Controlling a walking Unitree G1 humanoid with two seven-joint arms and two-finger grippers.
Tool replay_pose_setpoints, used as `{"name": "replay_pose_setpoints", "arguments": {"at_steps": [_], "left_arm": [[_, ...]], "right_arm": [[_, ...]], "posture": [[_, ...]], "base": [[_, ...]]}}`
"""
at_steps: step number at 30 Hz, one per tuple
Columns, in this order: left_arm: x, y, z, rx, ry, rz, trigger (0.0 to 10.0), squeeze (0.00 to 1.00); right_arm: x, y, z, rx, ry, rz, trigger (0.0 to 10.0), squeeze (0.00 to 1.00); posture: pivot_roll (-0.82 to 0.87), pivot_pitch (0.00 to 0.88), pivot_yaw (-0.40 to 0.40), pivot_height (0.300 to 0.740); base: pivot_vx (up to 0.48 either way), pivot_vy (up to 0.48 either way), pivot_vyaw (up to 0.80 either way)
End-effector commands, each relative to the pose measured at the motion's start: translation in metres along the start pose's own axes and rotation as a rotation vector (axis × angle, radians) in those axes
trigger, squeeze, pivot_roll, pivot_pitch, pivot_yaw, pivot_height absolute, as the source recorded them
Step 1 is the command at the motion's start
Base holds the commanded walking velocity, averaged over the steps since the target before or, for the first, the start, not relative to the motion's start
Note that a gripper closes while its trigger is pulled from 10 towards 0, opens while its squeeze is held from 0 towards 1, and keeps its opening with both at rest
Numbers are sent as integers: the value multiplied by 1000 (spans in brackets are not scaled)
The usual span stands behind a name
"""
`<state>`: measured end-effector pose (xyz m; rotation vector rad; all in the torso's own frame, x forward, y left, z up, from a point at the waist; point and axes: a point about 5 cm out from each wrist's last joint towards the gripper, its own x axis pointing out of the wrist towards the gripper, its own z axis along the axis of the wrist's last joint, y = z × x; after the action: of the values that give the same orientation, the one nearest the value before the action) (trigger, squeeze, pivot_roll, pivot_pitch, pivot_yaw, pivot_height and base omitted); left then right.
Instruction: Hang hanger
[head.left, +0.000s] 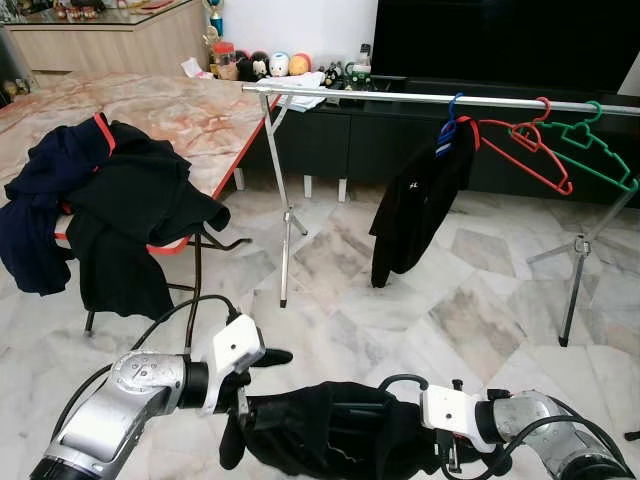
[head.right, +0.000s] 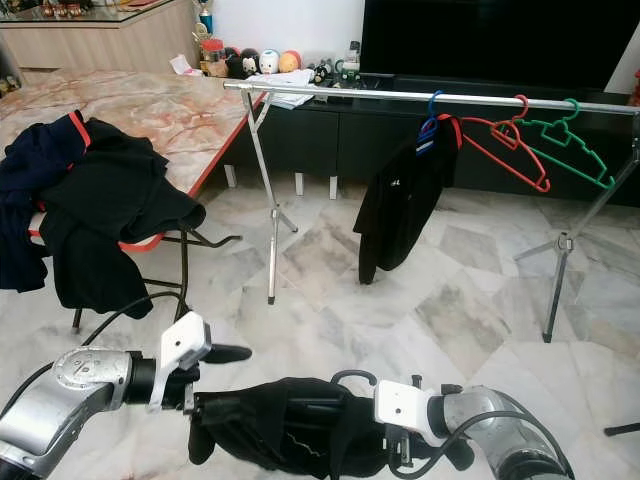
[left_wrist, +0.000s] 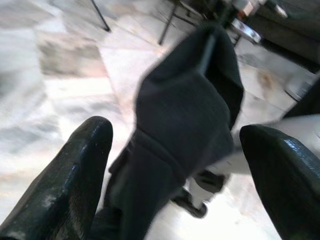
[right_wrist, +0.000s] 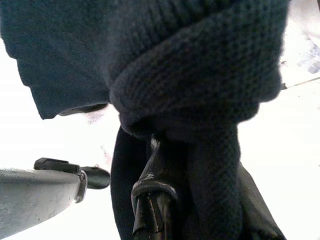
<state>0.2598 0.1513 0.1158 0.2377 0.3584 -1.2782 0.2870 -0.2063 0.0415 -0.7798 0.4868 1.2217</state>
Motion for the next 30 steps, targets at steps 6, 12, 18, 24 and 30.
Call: {"name": "replay_pose_setpoints", "arguments": {"at_steps": [6,12,18,24,30], "left_arm": [[7,-7,-9,1,42,-52,10000,0],[17,-8,-11,-3,41,-59,10000,0],[23,-8,-12,-2,38,-50,10000,0],[32,-10,-8,-4,10,-45,10000,0],[35,-10,-6,-1,-1,-49,10000,0]], "right_arm": [[-2,-8,13,-55,-67,2,0,0],[-1,-13,23,-78,-108,9,0,0],[2,-13,30,-83,-151,27,0,0],[8,-10,38,-91,-187,72,0,0],[11,-11,43,-94,-203,74,0,0]], "posture": [[37,66,2,740],[32,57,2,740],[29,48,4,740],[28,43,3,740],[33,54,2,740]], "base": [[0,0,0],[0,0,0],[0,0,0],[0,0,0],[0,0,0]]}}
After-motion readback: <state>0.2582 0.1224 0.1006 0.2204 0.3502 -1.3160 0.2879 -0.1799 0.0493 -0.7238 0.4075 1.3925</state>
